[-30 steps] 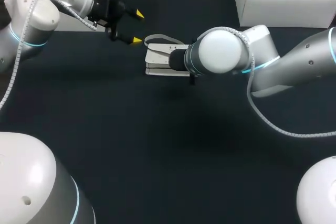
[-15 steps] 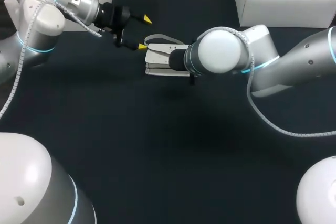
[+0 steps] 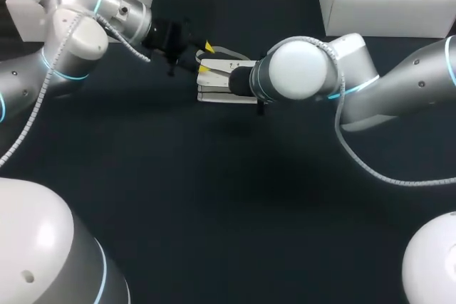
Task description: Pick up the bag, open it, inspect its contents, close it, and place it on the opposite side
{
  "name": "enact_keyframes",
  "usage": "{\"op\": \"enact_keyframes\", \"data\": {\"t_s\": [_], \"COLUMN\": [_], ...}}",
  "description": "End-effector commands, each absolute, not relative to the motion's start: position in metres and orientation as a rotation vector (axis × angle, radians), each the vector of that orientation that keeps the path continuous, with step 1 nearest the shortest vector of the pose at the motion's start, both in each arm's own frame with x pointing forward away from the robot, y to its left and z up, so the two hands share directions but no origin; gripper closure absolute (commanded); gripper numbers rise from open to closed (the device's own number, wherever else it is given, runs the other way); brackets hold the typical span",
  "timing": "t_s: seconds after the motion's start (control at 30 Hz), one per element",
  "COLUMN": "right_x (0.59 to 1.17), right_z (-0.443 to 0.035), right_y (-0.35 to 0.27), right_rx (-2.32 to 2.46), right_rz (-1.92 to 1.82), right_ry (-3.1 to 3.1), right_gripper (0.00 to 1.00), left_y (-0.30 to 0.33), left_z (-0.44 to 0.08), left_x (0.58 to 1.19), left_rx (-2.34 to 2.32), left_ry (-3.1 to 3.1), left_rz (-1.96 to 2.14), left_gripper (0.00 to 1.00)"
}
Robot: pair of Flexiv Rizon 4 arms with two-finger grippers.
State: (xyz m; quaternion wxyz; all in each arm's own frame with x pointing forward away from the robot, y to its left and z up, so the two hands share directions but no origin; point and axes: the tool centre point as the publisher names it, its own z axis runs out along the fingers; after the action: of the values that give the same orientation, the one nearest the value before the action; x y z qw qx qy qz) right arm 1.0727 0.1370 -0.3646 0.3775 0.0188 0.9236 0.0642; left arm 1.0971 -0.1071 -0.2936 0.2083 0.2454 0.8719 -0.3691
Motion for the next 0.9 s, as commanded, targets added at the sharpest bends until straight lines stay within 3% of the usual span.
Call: {"op": "enact_keyframes", "data": {"t_s": [0.03,0.33,0.53,0.9], "right_x": [1.073,1.073,1.073,1.073], "right_z": [-0.367,-0.367,-0.367,-0.367], "right_y": [0.137,0.137,0.137,0.137], "right_rx": [0.048,0.048,0.048,0.048], "right_rz": [0.167,0.167,0.167,0.167], "right_ry": [2.357,2.357,2.357,2.357], "right_gripper": [1.00,1.00,1.00,1.00], "left_y": [-0.108,-0.112,-0.116,-0.119], "left_z": [-0.304,-0.321,-0.325,-0.337], "left_x": [1.102,1.104,1.103,1.102], "left_rx": [0.684,0.727,0.750,0.752], "left_ry": [2.428,2.429,2.415,2.413], "left_rz": [-1.023,-1.024,-1.019,-1.018], "left_gripper": [0.62,0.65,0.77,0.77]}}
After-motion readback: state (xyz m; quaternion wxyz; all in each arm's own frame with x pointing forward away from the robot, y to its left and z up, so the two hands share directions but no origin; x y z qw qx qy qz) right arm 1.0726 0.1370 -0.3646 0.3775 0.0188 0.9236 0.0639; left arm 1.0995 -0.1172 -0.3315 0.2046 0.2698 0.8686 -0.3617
